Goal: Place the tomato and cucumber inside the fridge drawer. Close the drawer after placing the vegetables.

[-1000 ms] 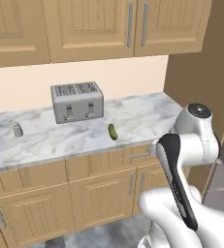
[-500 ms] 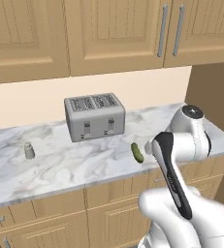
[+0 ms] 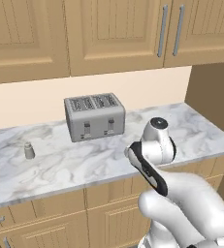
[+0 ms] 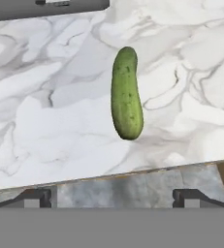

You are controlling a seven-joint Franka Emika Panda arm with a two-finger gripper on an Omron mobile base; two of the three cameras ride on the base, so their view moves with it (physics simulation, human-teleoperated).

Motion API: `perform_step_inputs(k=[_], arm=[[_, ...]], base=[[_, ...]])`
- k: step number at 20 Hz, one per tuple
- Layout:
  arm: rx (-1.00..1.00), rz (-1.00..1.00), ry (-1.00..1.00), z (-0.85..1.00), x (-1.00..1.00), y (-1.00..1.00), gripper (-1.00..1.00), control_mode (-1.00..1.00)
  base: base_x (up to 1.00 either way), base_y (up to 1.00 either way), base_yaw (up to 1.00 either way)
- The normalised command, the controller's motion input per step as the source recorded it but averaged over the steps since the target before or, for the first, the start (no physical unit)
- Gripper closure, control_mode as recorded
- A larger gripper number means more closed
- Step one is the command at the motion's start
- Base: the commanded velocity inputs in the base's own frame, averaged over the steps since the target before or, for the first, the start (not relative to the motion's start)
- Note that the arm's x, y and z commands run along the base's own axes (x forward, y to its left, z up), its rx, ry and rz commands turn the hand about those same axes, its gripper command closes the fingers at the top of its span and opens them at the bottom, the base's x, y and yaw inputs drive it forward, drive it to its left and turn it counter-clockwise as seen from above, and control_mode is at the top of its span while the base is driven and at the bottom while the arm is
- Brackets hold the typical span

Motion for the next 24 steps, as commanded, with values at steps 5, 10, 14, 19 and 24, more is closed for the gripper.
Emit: perform_step_inputs(k=[5,10,14,19,24], arm=[[0.0,0.0,0.08,-0.04,0.38,-0.23,-1.0,-1.0],[0.0,0.0,0.13,-0.26,0.4,-0.13,-1.0,-1.0],[0.0,0.0,0.06,-0.59,0.5,0.0,-1.0,-1.0],[0.0,0.0,0.0,-0.43,0.32,0.0,-1.0,-1.0],[0.0,0.0,0.0,-0.38,0.25,0.1,-1.0,-1.0]], base=[[0.0,0.0,0.0],[0.0,0.0,0.0],[0.0,0.0,0.0],[0.0,0.0,0.0],[0.0,0.0,0.0]])
